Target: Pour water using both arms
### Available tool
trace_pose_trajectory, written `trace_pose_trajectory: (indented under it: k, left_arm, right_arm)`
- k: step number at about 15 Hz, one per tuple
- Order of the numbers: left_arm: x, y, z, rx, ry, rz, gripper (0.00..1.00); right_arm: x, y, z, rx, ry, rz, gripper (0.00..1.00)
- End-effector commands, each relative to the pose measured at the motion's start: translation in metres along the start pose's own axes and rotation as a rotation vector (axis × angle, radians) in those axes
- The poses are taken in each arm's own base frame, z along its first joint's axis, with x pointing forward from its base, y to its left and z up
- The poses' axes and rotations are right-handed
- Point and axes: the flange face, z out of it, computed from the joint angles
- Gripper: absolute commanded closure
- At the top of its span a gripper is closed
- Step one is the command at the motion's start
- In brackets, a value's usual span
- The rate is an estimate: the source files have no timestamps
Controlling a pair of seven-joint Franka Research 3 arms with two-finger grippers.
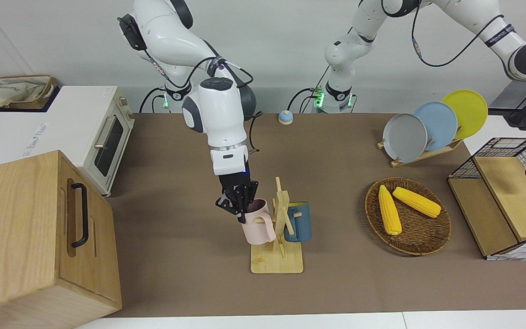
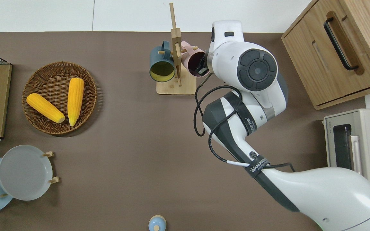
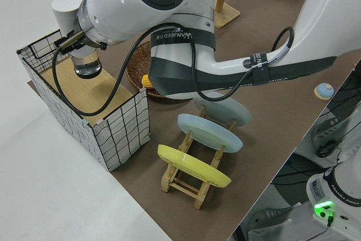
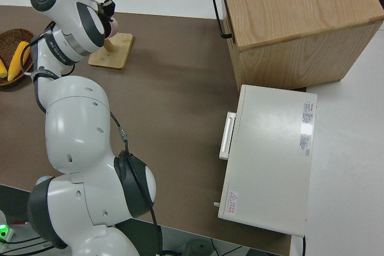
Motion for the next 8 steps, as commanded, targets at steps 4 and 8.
trace_pose_trajectory:
  k: [4,8]
  left_arm:
    - [0.023,0.019,-0.04,0.011,-0.024,-0.028,1.0]
    - [0.03,0.031,-0.055,-0.003,-0.022,-0.047,1.0]
  right_arm:
    - [-0.012,0.008,-0.012,0.005,-0.029,0.028,1.0]
    - [-0.019,0.017,-0.016,0.0,-0.033,0.041,1.0]
